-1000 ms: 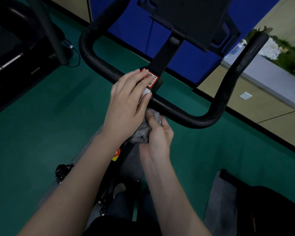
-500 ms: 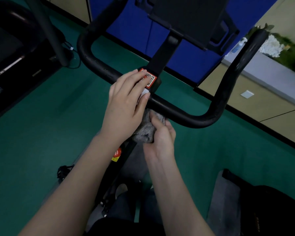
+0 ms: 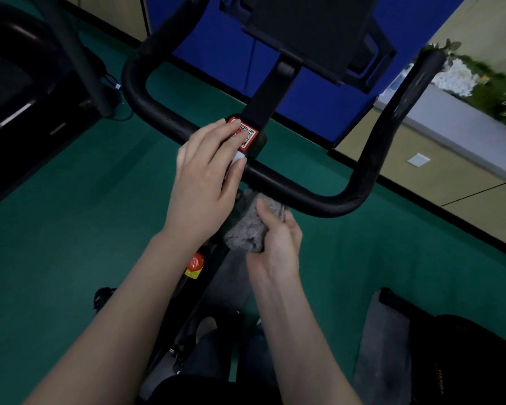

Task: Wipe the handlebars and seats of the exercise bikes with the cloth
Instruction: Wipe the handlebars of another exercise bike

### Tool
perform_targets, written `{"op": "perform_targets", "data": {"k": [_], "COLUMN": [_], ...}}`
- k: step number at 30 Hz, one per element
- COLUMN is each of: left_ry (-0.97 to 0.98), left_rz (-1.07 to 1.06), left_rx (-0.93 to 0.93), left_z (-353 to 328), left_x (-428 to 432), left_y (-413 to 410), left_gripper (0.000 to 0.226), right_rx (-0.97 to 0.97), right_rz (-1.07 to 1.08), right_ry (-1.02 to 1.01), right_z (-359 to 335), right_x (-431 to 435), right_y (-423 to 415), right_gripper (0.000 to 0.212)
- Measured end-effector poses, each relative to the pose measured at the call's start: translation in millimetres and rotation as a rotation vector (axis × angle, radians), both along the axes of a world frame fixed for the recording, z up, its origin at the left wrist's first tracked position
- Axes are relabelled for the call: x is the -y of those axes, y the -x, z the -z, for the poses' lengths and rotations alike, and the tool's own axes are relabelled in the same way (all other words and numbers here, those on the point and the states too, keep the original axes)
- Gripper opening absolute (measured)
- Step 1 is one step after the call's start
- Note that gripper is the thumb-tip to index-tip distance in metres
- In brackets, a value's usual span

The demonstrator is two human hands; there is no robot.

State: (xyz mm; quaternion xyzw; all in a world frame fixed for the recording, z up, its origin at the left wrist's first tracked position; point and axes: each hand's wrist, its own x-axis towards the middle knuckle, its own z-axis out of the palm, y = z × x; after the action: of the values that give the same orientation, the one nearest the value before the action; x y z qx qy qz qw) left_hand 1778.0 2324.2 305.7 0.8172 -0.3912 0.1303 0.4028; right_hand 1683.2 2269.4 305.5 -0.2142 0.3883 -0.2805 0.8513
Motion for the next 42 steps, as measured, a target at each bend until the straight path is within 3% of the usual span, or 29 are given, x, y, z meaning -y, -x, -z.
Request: {"op": "perform_targets", "data": {"k": [9,17,21,27,30,33,35,38,42], "left_ry": [-0.016,-0.066,-0.128,-0.158,-0.146,-0.131,-0.123,-0.110,-0.106], "left_rz": [-0.006,0.040,0.131,0.115,0.107,0.099,0.095,0.086,0.089], "left_rx": [0.009,0.205,0.221,0.270,0.273,0.269,0.268,0.273,0.272], "left_z": [-1.9,-12.2,-10.2,-5.2,-3.3,-2.5,-2.1,-2.3,-1.8], "left_x": [-0.2,14.5,24.9,26.2,26.6,27.3,27.5,28.0,28.3], "left_y": [1.5,19.9,31.6,28.1,28.2,28.7,29.0,29.2,28.6], "left_gripper": [0.033,0.030,0.032,0.030,0.028,0.027,0.026,0.026,0.026], "right_rx": [-0.057,-0.081,-0.083,-0.101,-0.162,-0.284,-0.468,-0.678,-0.756], "right_rz": [0.041,-0.034,0.037,-0.062,0.095,0.336,0.383,0.295,0.168], "right_ry": [0.072,0.068,0.099,0.123,0.208,0.436,0.774,1.262,1.603], "right_z": [-5.2,-9.8,-10.0,-10.0,-9.3,-10.7,-14.1,-14.1,-6.8], "right_x": [22.8,23.8,33.9,29.8,41.5,57.1,63.2,58.1,45.9], "right_y": [34.8,33.9,49.3,51.9,68.7,79.7,76.0,65.9,67.8], "right_gripper": [0.029,0.025,0.023,0.025,0.025,0.027,0.026,0.028,0.034]}}
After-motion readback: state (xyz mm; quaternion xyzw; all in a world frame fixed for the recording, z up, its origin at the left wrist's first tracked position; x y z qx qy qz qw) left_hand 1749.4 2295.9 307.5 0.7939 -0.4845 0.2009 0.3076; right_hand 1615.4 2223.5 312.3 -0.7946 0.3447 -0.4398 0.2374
